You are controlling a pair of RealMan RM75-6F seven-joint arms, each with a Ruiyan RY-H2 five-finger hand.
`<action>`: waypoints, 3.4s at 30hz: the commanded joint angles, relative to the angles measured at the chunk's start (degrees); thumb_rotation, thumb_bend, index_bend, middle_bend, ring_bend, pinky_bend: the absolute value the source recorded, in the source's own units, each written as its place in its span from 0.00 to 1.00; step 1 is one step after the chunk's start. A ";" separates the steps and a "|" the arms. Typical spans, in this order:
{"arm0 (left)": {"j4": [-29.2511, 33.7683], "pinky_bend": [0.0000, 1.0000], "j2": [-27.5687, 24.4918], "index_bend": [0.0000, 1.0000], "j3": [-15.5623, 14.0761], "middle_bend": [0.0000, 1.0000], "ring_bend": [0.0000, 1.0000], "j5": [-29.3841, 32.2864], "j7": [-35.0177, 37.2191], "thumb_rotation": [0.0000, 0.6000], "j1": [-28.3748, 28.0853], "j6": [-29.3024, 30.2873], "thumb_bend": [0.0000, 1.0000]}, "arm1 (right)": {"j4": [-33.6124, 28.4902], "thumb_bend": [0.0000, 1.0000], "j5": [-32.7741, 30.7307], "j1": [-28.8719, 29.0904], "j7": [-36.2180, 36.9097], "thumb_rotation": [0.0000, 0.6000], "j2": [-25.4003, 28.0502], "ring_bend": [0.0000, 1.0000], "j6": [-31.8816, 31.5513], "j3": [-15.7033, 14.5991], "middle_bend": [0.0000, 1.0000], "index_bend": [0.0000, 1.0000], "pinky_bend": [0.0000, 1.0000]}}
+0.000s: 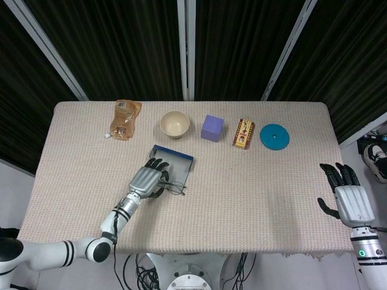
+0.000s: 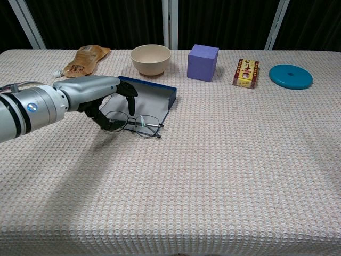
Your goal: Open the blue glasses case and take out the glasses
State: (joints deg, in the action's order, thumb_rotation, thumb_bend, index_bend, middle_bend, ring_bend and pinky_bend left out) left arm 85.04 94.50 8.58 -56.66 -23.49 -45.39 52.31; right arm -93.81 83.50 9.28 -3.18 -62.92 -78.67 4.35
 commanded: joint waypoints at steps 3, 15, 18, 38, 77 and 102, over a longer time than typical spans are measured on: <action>0.17 0.00 1.06 0.41 0.51 0.11 0.00 1.62 -1.45 1.00 -0.83 0.24 0.39 | 0.19 0.24 0.04 -0.05 0.24 1.00 -0.03 0.00 -0.10 -0.04 0.13 0.04 0.01; 0.27 0.00 1.66 0.41 -0.47 0.11 0.00 4.97 -4.76 1.00 -1.79 0.03 0.39 | 0.83 0.24 -0.02 -0.29 1.19 1.00 -0.04 0.00 -0.23 -0.17 0.13 0.04 0.01; 0.07 0.00 1.80 0.43 -0.62 0.11 0.00 4.94 -4.72 1.00 -1.77 0.28 0.39 | 0.88 0.24 -0.01 -0.18 1.15 1.00 -0.09 0.00 -0.04 -0.19 0.13 0.04 0.01; -3.83 0.00 4.21 0.55 0.43 0.16 0.00 4.71 -1.50 1.00 -2.03 -0.21 0.41 | 0.14 0.24 -0.15 -0.29 0.46 1.00 0.22 0.00 -0.27 -0.15 0.13 0.04 0.01; 15.45 0.00 -11.04 0.12 -6.71 0.06 0.00 -4.39 8.64 1.00 8.86 3.00 0.23 | -1.27 0.24 0.71 0.59 -0.82 1.00 0.74 0.00 -0.25 0.18 0.13 0.04 0.01; -0.48 0.00 -26.13 0.29 -4.03 0.15 0.00 -15.47 24.05 1.00 28.78 30.49 0.12 | 0.18 0.24 3.71 0.07 8.74 1.00 3.07 0.00 -1.91 -0.31 0.12 0.05 0.01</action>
State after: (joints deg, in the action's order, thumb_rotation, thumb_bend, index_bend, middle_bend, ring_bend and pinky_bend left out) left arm 84.56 70.58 6.50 -70.40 -1.48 -19.76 79.95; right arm -93.99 86.56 9.78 4.52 -59.97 -79.86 4.37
